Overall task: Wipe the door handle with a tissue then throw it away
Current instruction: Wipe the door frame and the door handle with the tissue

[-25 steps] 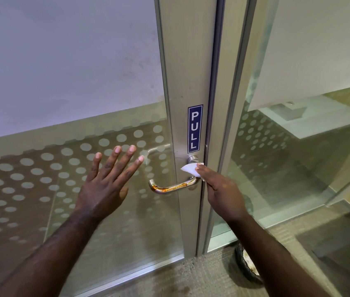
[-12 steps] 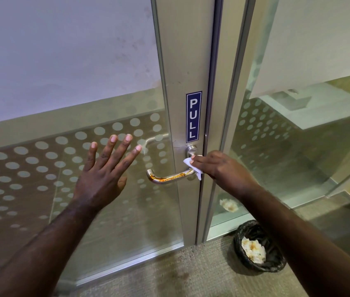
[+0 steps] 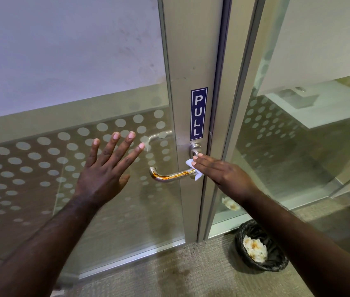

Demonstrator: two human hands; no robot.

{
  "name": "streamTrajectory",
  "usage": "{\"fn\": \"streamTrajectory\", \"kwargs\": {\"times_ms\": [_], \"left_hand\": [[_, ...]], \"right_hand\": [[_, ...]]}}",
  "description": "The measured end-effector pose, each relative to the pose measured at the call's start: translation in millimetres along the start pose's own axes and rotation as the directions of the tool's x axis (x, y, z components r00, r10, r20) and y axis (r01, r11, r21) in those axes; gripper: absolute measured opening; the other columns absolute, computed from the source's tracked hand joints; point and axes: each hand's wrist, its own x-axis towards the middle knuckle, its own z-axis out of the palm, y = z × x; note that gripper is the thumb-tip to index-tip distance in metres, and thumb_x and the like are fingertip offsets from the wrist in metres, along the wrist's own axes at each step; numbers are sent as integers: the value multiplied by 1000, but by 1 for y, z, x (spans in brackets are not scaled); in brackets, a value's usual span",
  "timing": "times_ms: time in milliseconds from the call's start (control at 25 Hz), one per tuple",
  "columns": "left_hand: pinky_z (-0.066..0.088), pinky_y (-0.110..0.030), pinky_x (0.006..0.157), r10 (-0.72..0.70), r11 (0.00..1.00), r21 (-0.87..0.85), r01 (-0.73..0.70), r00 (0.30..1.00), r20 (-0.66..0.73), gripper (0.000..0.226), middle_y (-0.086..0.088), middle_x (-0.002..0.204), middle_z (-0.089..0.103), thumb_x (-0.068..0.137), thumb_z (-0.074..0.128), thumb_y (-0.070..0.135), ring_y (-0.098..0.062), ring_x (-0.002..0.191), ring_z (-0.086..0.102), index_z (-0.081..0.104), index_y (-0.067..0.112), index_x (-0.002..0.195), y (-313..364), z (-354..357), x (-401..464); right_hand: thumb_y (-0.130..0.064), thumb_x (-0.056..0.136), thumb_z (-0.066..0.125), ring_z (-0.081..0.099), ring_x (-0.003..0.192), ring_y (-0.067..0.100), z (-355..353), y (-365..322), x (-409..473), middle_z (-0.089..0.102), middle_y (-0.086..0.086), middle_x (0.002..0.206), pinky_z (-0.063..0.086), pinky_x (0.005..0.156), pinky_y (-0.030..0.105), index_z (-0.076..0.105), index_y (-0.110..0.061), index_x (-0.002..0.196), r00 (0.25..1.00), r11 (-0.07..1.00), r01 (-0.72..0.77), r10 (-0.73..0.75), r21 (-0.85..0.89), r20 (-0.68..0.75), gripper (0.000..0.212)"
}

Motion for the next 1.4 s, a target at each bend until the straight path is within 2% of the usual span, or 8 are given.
{"fn": "streamTrajectory", "kwargs": {"times_ms": [280,440,600,680,920,1040,1200,1400], "left_hand": [[-5,-51,123,-1,1000,-7,1,1000,17,128,1,169,-8,64,88,35,-23,155,-4,4,30,160,0,-1,1],[-6,-51,123,-4,1000,-23,4,1000,20,130,2,169,-7,62,90,34,-23,155,-5,4,30,160,0,0,1],[-7,-51,123,-8,1000,-27,9,1000,27,131,1,169,-7,62,90,34,-23,155,-5,4,30,160,1,1,0],[-7,-51,123,-11,1000,-27,11,1000,24,131,1,169,-7,62,90,34,-23,155,-5,4,30,160,1,1,0],[-5,-51,123,-19,1000,-21,19,1000,20,131,2,169,-6,62,90,33,-24,155,-3,5,30,160,2,2,-1],[-5,-51,123,-24,1000,-10,25,999,24,129,1,169,-6,62,89,33,-24,155,-4,5,30,160,2,1,-1],[-8,-50,123,-22,1000,11,21,999,38,129,0,169,-7,63,89,36,-24,155,-5,4,29,160,3,1,-1],[-8,-50,123,-17,998,60,15,999,35,128,0,169,-10,64,88,39,-24,155,-6,4,29,160,4,-3,0]], "right_hand": [[12,86,60,49,130,22,13,-18,-2,55,10,138,38,110,42,54,-5,133,997,999,-44,44,9,-71,51],[3,95,40,52,127,25,24,-39,2,58,12,134,35,111,43,56,-3,130,989,998,-59,56,-14,-135,40],[8,85,53,56,123,27,36,-63,10,61,12,130,31,110,52,57,-1,128,979,986,-102,76,-135,-188,45],[6,84,48,57,122,26,40,-74,14,62,12,129,29,108,55,57,-2,128,977,975,-125,88,-185,-197,46],[8,84,51,56,123,26,29,-57,7,59,13,133,21,111,55,53,-2,132,989,978,-77,50,-191,-142,49],[6,91,40,54,125,26,13,-31,4,59,12,133,22,116,45,54,-3,132,997,991,-17,8,-131,-70,44],[-2,95,40,52,127,25,-2,-7,6,60,10,133,20,116,36,54,-5,133,997,990,74,-68,-123,46,40],[9,92,42,50,128,27,10,-22,2,58,12,134,27,114,42,54,-2,132,999,993,-30,26,-116,-40,43]]}}
